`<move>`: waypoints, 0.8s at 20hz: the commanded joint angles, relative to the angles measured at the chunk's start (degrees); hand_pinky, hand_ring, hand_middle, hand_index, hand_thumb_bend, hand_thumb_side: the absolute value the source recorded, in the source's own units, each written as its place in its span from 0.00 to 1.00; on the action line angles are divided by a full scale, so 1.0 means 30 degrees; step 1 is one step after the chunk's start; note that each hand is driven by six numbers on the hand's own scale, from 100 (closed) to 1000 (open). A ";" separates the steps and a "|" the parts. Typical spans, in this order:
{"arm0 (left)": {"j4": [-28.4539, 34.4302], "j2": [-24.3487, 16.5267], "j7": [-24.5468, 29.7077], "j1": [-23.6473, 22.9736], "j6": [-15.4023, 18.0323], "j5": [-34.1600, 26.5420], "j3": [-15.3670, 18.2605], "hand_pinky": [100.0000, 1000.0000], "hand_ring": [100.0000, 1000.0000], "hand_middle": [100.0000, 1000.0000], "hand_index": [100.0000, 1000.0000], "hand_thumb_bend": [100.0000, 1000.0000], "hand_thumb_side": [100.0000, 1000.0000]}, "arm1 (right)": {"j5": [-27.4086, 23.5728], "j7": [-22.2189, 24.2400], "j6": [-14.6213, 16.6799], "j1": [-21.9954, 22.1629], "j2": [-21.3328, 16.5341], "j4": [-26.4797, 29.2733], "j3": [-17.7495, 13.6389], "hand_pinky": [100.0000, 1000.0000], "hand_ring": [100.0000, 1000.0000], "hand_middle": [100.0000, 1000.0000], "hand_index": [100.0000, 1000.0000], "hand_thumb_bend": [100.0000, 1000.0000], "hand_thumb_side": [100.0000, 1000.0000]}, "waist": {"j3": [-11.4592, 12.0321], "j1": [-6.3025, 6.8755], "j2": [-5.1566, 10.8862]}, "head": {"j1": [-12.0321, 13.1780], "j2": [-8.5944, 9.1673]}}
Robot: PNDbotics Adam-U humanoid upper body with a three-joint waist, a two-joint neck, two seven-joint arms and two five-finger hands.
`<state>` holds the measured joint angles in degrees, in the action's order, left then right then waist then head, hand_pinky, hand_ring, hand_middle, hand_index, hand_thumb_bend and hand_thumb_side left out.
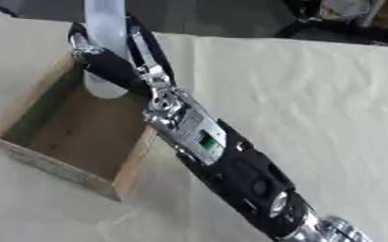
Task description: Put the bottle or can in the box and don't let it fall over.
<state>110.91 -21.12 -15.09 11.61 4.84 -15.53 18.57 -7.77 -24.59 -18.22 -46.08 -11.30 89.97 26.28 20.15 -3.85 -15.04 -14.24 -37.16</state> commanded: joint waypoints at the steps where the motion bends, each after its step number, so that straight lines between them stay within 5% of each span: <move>1: 0.0437 -0.0650 -0.0092 0.0197 0.0009 0.0068 0.0211 1.00 0.76 0.78 0.74 0.24 0.42 | -0.0123 -0.0195 0.0229 -0.0124 0.0309 -0.0958 0.0274 1.00 1.00 1.00 0.35 0.00 0.37 | 0.0099 0.0140 0.0296 | 0.0048 0.0087; 8: 0.0498 -0.0504 -0.0058 0.0273 -0.0010 0.0052 0.0175 1.00 0.76 0.78 0.74 0.24 0.42 | -0.1060 -0.0743 0.1734 -0.0017 0.0925 -0.3878 0.0705 1.00 1.00 1.00 0.38 0.00 0.36 | 0.0394 0.0099 0.0178 | -0.0097 0.0328; 11: 0.0486 -0.0444 0.0003 0.0282 -0.0036 0.0060 0.0162 1.00 0.76 0.78 0.74 0.23 0.42 | -0.1296 -0.0767 0.2726 -0.0004 0.1077 -0.4739 0.0731 1.00 1.00 1.00 0.49 0.00 0.39 | 0.0441 0.0059 0.0122 | -0.0071 0.0413; 16: 0.0472 -0.0404 0.0074 0.0283 -0.0060 0.0069 0.0168 1.00 0.76 0.78 0.74 0.23 0.42 | -0.0976 -0.0146 0.3805 0.0104 0.1154 -0.5379 0.0813 1.00 1.00 1.00 0.82 0.00 0.49 | 0.0411 0.0036 0.0097 | 0.0003 0.0413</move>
<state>111.27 -21.10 -15.01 11.84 4.67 -15.53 18.56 -11.06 -25.43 -7.69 -45.49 -7.92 74.65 28.61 21.25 -4.14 -15.28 -14.25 -36.57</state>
